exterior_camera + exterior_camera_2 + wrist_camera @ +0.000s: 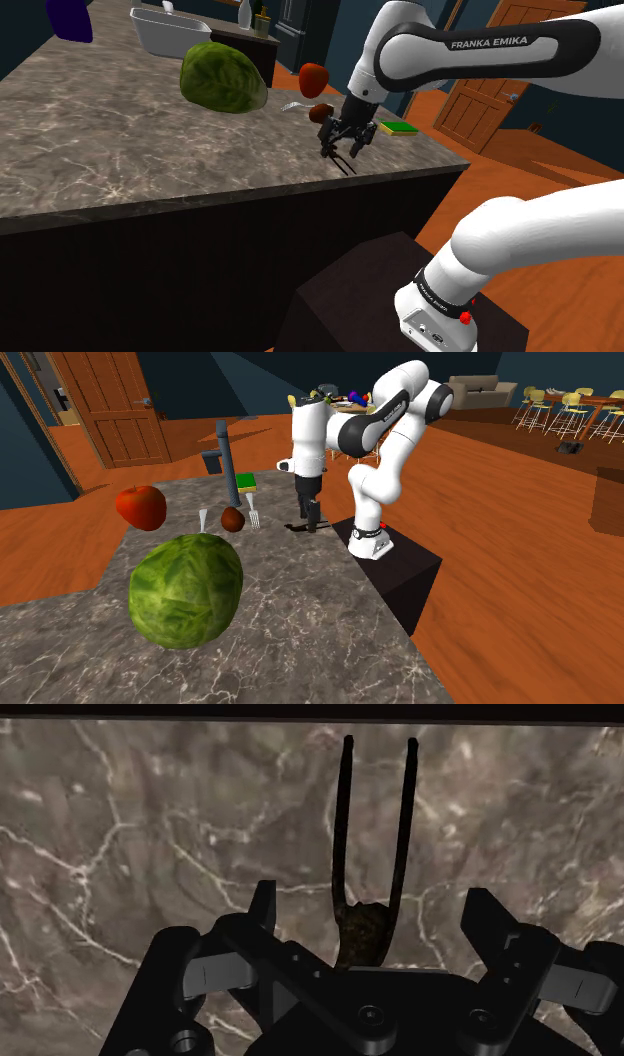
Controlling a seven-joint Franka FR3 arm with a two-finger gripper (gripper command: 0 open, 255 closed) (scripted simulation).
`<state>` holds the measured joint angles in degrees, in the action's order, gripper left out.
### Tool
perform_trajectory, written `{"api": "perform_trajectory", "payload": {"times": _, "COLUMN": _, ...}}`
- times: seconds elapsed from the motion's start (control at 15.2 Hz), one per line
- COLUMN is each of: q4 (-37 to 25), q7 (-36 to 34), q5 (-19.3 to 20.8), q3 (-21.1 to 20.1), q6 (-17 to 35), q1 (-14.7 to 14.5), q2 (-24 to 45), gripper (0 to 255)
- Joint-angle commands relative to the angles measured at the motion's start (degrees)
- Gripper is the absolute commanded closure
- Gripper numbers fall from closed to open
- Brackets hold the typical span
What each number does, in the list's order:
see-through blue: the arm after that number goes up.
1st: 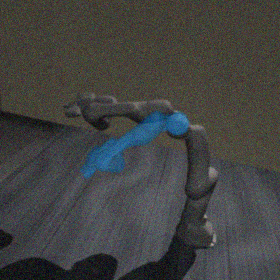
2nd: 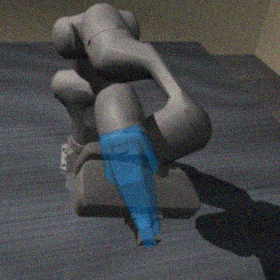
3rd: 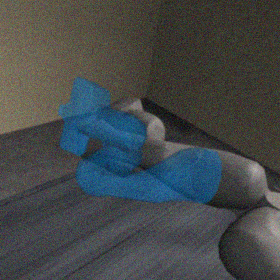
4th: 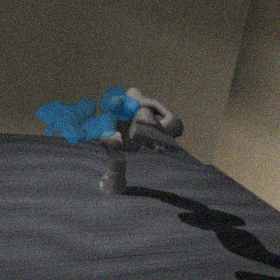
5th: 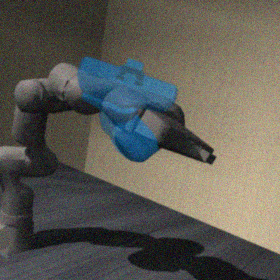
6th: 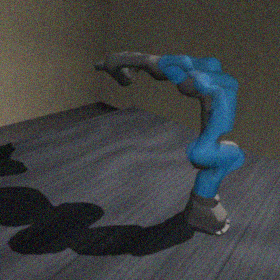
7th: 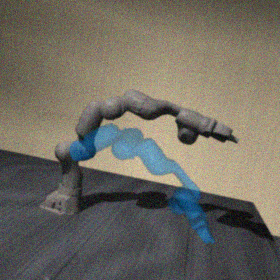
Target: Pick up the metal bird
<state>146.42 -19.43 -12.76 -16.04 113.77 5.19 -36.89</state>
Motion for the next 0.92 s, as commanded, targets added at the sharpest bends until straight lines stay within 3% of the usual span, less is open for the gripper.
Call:
{"api": "perform_trajectory", "payload": {"times": 0.0, "q4": 0.42, "q7": 0.02, "q5": -0.07, "q3": -0.07, "q6": 0.48, "q1": -0.03, "q2": 0.04, "gripper": 255}}
{"api": "perform_trajectory", "payload": {"times": 0.59, "q4": 0.23, "q7": -0.11, "q5": 0.08, "q3": 0.14, "q6": 0.33, "q1": -0.23, "q2": 0.08, "gripper": 255}}
{"api": "perform_trajectory", "payload": {"times": 0.86, "q4": -2.46, "q7": -0.32, "q5": 0.55, "q3": 0.67, "q6": -2.92, "q1": -0.14, "q2": -0.47, "gripper": 255}}
